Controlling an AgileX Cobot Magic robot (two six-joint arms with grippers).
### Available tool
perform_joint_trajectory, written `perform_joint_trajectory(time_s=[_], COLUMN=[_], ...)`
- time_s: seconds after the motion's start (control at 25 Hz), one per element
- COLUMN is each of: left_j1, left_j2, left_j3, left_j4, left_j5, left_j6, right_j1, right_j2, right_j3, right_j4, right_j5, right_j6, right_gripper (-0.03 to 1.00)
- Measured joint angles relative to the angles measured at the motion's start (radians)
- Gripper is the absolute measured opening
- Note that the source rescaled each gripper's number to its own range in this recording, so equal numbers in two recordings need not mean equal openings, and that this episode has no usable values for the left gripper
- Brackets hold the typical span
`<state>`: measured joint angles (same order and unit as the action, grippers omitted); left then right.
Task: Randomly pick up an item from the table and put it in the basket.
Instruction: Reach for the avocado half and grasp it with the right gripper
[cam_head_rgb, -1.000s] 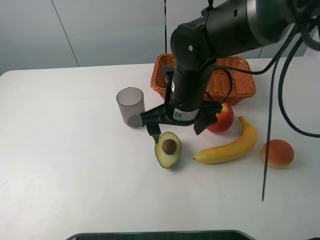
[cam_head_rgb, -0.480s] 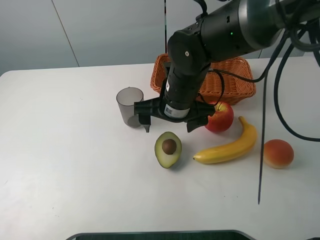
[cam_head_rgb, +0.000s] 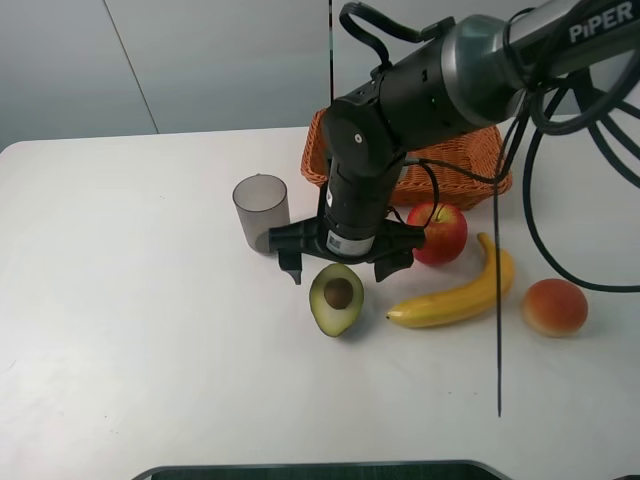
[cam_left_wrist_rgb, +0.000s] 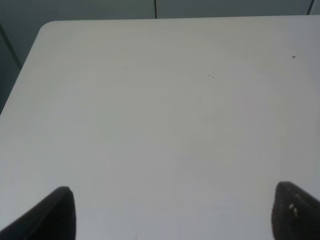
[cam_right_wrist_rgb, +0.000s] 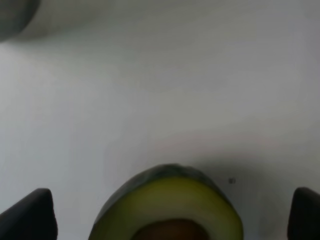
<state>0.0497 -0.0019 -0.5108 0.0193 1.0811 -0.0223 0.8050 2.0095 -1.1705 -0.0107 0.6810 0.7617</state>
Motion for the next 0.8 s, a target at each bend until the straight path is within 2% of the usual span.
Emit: perform_joint_trajectory(time_s=[0.68, 0.72, 0.76, 0.8], left_j1=[0.0, 0.0, 0.0, 0.0], left_j2=[0.0, 0.0, 0.0, 0.0], left_j3=[0.0, 0.0, 0.0, 0.0], left_j4=[0.0, 0.0, 0.0, 0.0], left_j5=[0.0, 0.0, 0.0, 0.0], left_j6=[0.0, 0.0, 0.0, 0.0], right_j1=[0.0, 0.0, 0.0, 0.0], right_j2=[0.07, 0.07, 0.07, 0.07], right_j3=[0.0, 0.0, 0.0, 0.0], right_j4=[0.029, 0.029, 0.029, 0.029], right_j5=[-0.024, -0.024, -0.024, -0.024], right_j6=[-0.015, -0.016, -0.018, -0.018], right_gripper=[1.0, 0.96, 0.79, 0.49])
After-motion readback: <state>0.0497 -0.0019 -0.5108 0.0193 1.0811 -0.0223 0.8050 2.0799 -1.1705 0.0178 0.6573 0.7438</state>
